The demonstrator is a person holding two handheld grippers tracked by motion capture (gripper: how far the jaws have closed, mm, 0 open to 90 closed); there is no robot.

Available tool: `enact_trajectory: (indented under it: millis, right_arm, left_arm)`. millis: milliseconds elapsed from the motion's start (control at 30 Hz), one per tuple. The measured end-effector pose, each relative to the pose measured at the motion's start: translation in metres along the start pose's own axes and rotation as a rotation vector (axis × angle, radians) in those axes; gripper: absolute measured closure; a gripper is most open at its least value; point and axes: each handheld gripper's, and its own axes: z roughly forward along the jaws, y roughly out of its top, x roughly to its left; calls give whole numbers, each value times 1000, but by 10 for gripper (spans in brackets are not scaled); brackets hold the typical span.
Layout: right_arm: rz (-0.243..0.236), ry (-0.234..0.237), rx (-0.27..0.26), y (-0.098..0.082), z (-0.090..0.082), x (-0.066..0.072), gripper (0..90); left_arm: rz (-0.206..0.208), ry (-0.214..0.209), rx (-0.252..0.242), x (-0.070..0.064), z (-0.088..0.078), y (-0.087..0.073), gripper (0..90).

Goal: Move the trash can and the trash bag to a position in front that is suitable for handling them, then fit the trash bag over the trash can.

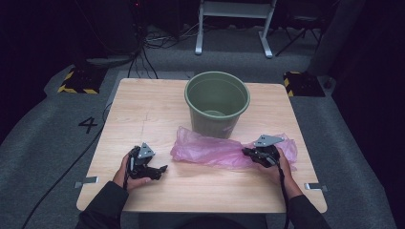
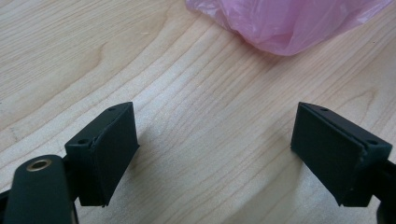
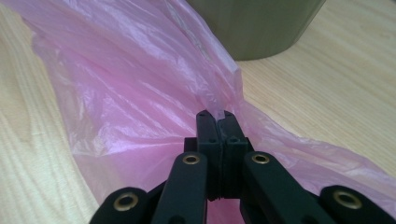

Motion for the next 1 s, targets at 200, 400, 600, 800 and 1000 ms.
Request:
enact_trajectory:
  millis: [200,400,600,800,1000]
  right_arm:
    - [-4,-14,-76,0,-19,1,900]
    - [-16,-11,-126,1,-29,1,900]
    - [-55,4,-173,8,-39,6,900]
    - [-68,5,-220,15,-50,10,900]
    - [-85,13,-286,24,-67,15,900]
  left_arm:
    - [1,0,0,0,0,0,144]
    - [6,-1,-3,1,1,0,144]
    - [5,-2,-7,1,1,1,143]
    - [5,-2,-7,1,1,1,144]
    - [-2,-1,-10,1,2,2,143]
